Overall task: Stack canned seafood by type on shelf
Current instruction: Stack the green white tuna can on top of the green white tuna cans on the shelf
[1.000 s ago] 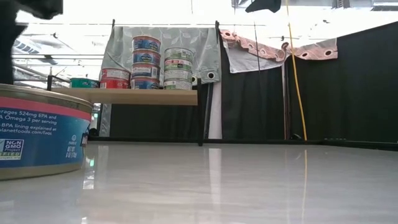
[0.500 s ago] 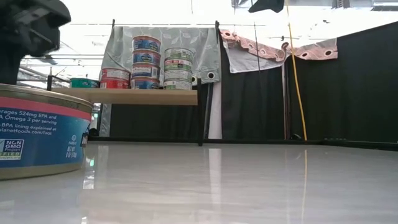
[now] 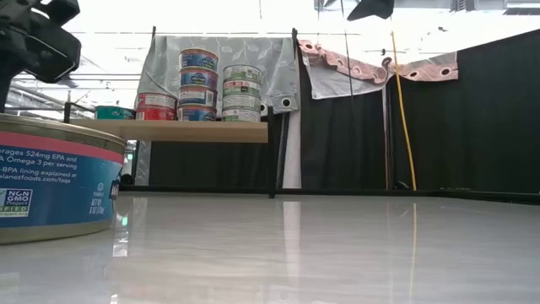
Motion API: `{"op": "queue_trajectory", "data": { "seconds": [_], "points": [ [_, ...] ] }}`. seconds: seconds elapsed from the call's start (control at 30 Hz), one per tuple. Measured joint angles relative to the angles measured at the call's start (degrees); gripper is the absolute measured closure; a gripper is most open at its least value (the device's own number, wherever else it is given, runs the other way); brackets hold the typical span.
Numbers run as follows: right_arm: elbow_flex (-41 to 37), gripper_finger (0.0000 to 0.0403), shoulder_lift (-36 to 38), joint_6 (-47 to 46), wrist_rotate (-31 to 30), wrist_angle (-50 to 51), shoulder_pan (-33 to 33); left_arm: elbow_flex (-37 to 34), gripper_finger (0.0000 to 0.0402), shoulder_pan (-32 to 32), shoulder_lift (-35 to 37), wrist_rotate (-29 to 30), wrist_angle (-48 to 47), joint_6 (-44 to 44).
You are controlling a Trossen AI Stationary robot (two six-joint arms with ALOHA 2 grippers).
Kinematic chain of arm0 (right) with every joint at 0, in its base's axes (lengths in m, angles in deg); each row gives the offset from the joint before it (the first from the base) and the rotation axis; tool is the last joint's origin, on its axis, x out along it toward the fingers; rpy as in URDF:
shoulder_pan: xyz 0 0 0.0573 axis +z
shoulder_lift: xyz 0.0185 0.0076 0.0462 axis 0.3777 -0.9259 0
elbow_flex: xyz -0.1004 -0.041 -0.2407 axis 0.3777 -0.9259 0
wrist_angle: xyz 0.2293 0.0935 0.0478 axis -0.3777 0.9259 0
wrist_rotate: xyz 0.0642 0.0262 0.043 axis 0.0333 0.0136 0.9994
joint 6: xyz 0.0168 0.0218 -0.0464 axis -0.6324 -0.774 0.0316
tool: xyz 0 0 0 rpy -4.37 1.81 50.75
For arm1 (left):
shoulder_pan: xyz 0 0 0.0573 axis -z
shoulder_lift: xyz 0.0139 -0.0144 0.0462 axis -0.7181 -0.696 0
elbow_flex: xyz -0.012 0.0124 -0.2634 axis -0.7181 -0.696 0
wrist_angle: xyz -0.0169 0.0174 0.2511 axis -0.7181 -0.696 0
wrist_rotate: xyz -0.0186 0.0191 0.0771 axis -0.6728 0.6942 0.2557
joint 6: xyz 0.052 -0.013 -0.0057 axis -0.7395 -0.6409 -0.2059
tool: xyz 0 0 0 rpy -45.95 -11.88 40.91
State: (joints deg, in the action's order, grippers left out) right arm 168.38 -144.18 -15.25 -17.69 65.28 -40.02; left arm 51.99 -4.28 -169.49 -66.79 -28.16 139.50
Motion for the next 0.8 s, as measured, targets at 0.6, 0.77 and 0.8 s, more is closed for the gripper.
{"op": "queue_trajectory", "data": {
  "seconds": [0.6, 0.77, 0.8],
  "points": [
    [0.0, 0.0007, -0.04, 0.22, -0.05, -1.47, -0.02, -1.02, 0.0401, 0.51, 0.0, -0.83, -3.23, -2.15],
    [0.0, 0.0007, -0.04, 0.25, -0.07, -1.85, -0.02, -1.69, 0.0401, 0.55, 0.0, -0.6, -2.52, -4.05],
    [0.0, 0.0007, -0.04, 0.24, -0.07, -1.99, -0.04, -2.12, 0.0401, 0.71, 0.05, -0.85, -1.95, -4.05]
  ]
}}
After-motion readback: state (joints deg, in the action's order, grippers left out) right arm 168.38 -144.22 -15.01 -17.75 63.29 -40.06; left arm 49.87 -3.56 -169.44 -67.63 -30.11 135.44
